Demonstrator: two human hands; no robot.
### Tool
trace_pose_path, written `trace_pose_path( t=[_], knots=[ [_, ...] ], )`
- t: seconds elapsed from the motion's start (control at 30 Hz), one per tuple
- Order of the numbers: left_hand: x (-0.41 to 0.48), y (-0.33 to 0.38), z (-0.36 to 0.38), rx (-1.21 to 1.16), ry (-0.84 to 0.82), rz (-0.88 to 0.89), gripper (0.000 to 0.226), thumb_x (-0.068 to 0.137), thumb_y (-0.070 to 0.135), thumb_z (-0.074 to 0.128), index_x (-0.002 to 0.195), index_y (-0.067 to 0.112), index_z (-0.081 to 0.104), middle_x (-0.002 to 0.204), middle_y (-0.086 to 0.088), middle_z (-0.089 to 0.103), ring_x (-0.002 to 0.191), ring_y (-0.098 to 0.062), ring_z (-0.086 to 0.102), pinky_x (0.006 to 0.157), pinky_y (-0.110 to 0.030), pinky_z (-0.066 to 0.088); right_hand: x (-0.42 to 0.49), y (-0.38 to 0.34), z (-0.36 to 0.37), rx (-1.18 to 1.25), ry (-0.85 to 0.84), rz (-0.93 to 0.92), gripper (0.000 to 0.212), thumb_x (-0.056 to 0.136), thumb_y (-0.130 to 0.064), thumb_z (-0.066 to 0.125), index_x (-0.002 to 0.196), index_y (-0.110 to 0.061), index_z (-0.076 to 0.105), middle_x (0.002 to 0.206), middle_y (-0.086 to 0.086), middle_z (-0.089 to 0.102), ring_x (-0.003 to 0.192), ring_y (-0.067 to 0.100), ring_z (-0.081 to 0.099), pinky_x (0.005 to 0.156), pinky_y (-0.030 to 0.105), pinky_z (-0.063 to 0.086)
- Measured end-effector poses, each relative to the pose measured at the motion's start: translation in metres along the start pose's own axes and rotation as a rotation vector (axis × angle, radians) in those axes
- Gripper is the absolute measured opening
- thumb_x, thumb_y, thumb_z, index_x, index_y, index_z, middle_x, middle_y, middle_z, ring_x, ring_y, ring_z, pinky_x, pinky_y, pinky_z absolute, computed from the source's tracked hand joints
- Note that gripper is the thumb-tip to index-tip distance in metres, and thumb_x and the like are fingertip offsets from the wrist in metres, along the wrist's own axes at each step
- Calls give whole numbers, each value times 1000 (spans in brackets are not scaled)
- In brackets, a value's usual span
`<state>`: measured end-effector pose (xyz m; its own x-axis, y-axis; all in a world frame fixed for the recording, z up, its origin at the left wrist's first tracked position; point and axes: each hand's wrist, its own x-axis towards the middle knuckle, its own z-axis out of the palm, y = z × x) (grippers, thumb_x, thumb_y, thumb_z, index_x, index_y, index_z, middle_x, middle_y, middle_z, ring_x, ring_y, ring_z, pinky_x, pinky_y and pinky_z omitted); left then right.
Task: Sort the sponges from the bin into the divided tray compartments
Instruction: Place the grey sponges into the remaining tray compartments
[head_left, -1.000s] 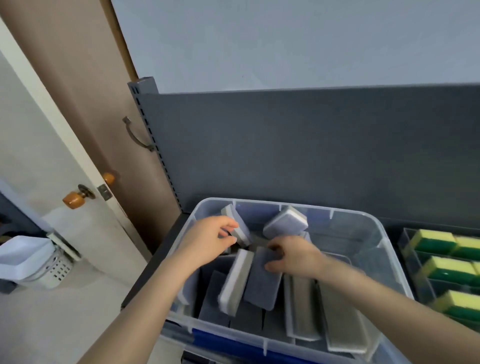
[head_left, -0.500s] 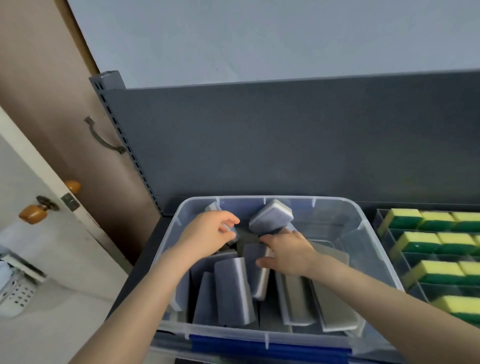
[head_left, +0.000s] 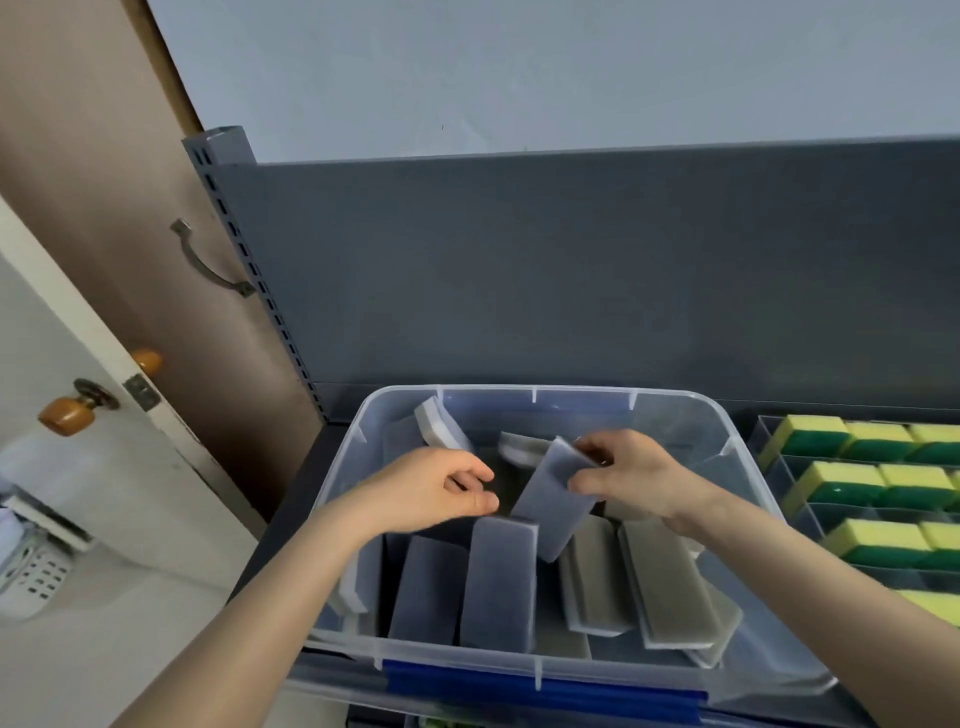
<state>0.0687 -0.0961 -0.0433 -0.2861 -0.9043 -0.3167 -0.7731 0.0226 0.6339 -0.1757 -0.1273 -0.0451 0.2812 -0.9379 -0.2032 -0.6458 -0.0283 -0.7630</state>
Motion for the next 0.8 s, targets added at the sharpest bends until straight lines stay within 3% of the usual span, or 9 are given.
trace_pose_path(
  t=[0.17, 0.23, 0.33, 0.4, 0.47, 0.57, 0.73, 0.8],
  knots=[
    [3, 11, 15, 67, -142, 36, 59, 77, 50, 72, 128, 27, 56, 118, 11, 64, 98, 1, 60, 87, -18, 49, -5, 5, -10, 38, 20, -6, 19, 71, -15, 67, 82, -1, 61, 67, 0, 49, 64, 12, 46, 61, 26, 39],
    [3, 14, 19, 131, -185, 53, 62, 71, 49, 78, 125, 29, 56, 107, 17, 62, 93, 0, 59, 82, -21, 50, -8, 7, -11, 61, 26, -18, 18, 72, -14, 67, 84, -2, 62, 69, -1, 50, 66, 11, 47, 62, 25, 39],
    [4, 16, 21, 215, -199, 89, 44, 68, 46, 80, 106, 31, 61, 88, 16, 61, 80, -3, 58, 69, -25, 49, -14, 8, -15, 112, 48, -52, 5, 75, -12, 68, 78, -11, 64, 68, -6, 52, 66, 8, 49, 62, 22, 40],
    [5, 15, 14, 199, -162, 100, 35, 68, 45, 80, 95, 30, 63, 82, 14, 61, 73, -3, 56, 67, -26, 47, -17, 8, -20, 179, 63, -69, 8, 77, -11, 68, 78, -19, 65, 70, -7, 58, 69, 7, 54, 64, 21, 45],
    [7, 16, 1, 163, -89, 108, 31, 67, 45, 80, 89, 30, 64, 78, 13, 61, 68, -3, 55, 65, -25, 46, -18, 8, -27, 280, 87, -75, 7, 80, -15, 69, 86, -17, 67, 80, 2, 65, 79, 15, 62, 74, 32, 56],
    [11, 23, -24, 134, 59, 128, 28, 66, 46, 80, 85, 32, 64, 80, 10, 66, 74, -9, 60, 70, -30, 49, -22, 4, -38, 375, 136, -106, 24, 77, -27, 71, 96, -14, 67, 95, 15, 68, 90, 28, 66, 83, 47, 56],
    [20, 37, -53, 13, 262, 184, 30, 59, 40, 83, 81, 30, 66, 77, 8, 69, 77, -17, 66, 75, -44, 54, -29, -8, -51, 273, 249, -135, 20, 80, -20, 72, 98, -11, 67, 95, 18, 69, 92, 36, 65, 83, 50, 54],
    [26, 43, -55, 23, 306, 219, 27, 63, 35, 84, 82, 28, 66, 78, 9, 69, 76, -16, 65, 75, -44, 54, -31, -10, -52, 218, 288, -129, 21, 79, -22, 72, 96, -10, 67, 94, 20, 68, 83, 31, 65, 81, 49, 55]
  ],
)
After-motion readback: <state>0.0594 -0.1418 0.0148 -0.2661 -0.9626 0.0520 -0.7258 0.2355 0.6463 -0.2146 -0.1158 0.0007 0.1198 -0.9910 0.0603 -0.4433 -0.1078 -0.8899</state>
